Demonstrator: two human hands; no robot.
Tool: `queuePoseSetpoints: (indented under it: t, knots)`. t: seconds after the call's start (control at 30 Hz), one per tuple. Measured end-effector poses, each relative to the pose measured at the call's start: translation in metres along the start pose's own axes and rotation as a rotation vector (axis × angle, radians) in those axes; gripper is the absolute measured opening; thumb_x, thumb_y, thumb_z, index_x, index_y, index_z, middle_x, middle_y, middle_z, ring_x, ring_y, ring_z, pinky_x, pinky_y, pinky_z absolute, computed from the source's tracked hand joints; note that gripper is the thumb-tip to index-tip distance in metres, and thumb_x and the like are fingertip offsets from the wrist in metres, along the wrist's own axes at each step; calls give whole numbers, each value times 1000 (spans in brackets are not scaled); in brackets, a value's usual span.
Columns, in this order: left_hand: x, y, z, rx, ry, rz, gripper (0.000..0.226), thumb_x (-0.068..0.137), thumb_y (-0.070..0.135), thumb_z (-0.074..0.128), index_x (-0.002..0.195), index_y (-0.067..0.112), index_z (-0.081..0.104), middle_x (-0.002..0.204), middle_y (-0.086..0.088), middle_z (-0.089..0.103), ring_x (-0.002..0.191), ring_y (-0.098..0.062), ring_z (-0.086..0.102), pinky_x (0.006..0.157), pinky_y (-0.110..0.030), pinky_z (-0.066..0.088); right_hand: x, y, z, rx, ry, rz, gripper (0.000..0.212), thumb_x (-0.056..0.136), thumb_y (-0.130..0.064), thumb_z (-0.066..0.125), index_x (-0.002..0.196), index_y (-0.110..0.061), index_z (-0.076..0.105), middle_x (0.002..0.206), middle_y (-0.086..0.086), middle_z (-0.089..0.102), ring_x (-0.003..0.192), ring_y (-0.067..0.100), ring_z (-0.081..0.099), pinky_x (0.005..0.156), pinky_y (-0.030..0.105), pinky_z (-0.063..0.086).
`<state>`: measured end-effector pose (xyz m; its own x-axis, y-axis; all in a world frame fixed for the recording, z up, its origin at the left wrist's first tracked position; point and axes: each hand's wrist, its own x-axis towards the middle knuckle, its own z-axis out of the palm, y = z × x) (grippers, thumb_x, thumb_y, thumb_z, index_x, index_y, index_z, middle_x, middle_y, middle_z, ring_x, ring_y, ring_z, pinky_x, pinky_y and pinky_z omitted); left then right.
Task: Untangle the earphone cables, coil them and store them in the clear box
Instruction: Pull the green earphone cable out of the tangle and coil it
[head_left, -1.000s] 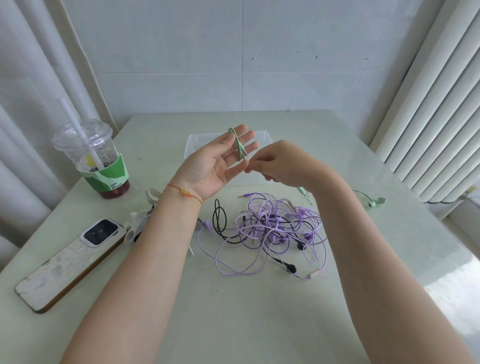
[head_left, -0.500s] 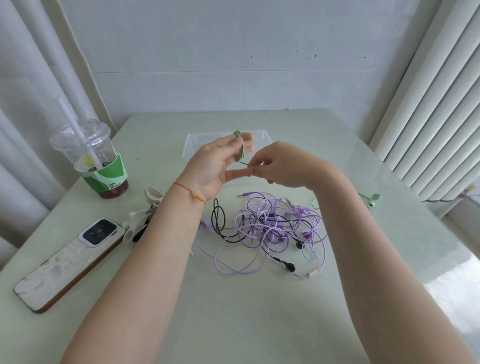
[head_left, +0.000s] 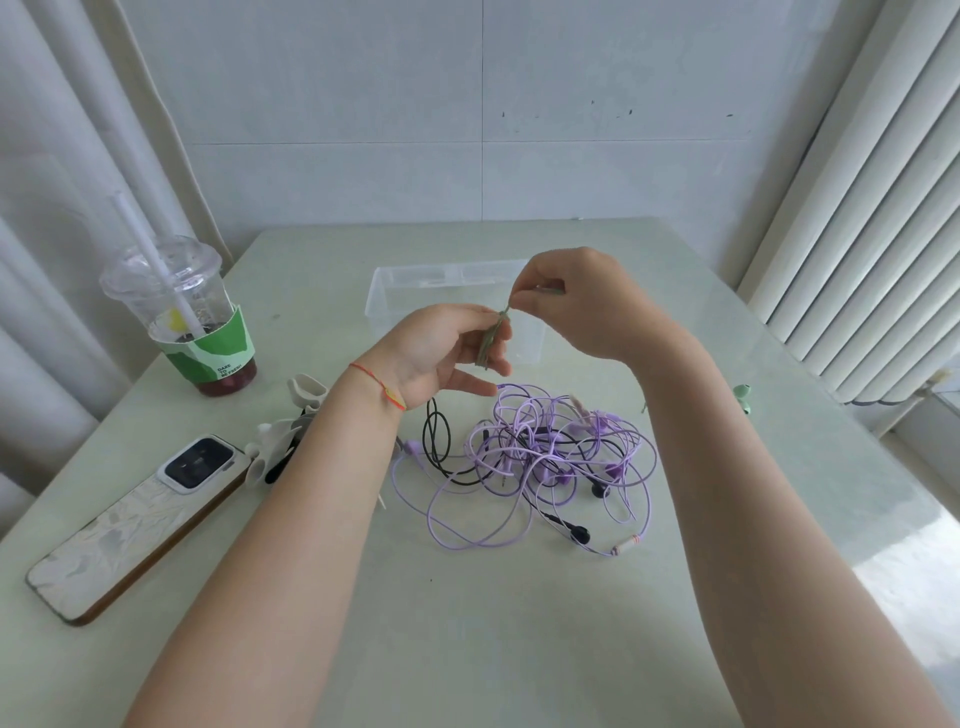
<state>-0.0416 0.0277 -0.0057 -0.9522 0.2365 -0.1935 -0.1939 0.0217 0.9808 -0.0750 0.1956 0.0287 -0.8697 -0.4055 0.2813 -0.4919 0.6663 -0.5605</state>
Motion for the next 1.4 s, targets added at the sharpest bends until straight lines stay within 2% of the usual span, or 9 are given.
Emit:
queuePoseSetpoints:
  t: [0.1, 0.2, 0.37, 0.5, 0.67, 0.8, 1.03, 1.23, 1.4]
  knots:
    - [-2, 2, -3, -201, -110, -13, 27, 98, 23, 36, 80, 15, 55, 63, 3, 41, 58, -12, 46, 45, -22, 44, 1, 1, 2, 74, 21, -9, 11, 91, -26, 61, 91, -19, 69, 63, -3, 54, 53, 8, 43, 47, 13, 32]
    - [-4, 5, -3, -437, -185, 4, 21, 92, 27, 42, 81, 14, 55, 63, 4, 37, 56, -10, 41, 42, -19, 37, 1, 1, 6, 143, 7, -12, 14, 95, -26, 56, 93, -20, 68, 70, 5, 61, 59, 15, 51, 53, 21, 38]
    - [-5, 9, -1, -719, -147, 104, 22, 87, 25, 52, 82, 13, 70, 72, 4, 64, 66, -8, 64, 42, -16, 47, 1, 0, 11, 288, -13, 7, 22, 98, -18, 47, 99, -20, 69, 69, -2, 61, 51, 13, 51, 51, 22, 39]
    - [-4, 10, -2, -846, -92, 188, 24, 87, 24, 54, 80, 12, 74, 95, -2, 73, 90, -15, 71, 49, -17, 53, 0, -1, 15, 290, -61, 48, 28, 97, -13, 46, 77, -23, 62, 55, -13, 59, 44, 7, 46, 50, 24, 38]
    - [-4, 10, 1, -816, 15, 253, 21, 100, 26, 47, 99, 15, 65, 111, -3, 71, 105, -17, 68, 57, -18, 56, -3, -6, 20, 254, -192, 94, 25, 96, -11, 45, 83, -20, 65, 52, -13, 58, 39, 5, 45, 43, 17, 37]
    - [0, 6, -4, -720, 69, 262, 23, 101, 26, 46, 114, 16, 62, 125, -1, 66, 118, -17, 61, 67, -23, 58, -6, -11, 19, 197, -282, 92, 26, 96, -19, 49, 77, -17, 66, 50, -10, 56, 42, 8, 48, 47, 21, 43]
    - [0, 5, -5, -297, 195, 117, 38, 100, 36, 43, 121, 13, 63, 117, -5, 69, 101, -14, 67, 61, -32, 57, -4, -7, 7, 114, -171, 71, 15, 89, -21, 58, 83, -14, 70, 60, -2, 57, 48, 14, 50, 41, 15, 35]
    - [-4, 3, 1, -67, 35, 1, 51, 98, 47, 41, 124, 8, 62, 112, -14, 71, 110, -25, 66, 71, -36, 57, 1, -2, 1, 162, 3, 43, 11, 88, -24, 65, 81, -16, 69, 57, -11, 55, 52, 13, 53, 46, 19, 36]
    - [-10, 7, 1, -318, -200, -15, 54, 92, 50, 39, 110, 9, 71, 108, -15, 72, 106, -32, 67, 62, -29, 58, 3, 7, 3, 311, 83, 57, 8, 87, -21, 68, 80, -17, 68, 57, -7, 56, 48, 8, 46, 48, 19, 37]
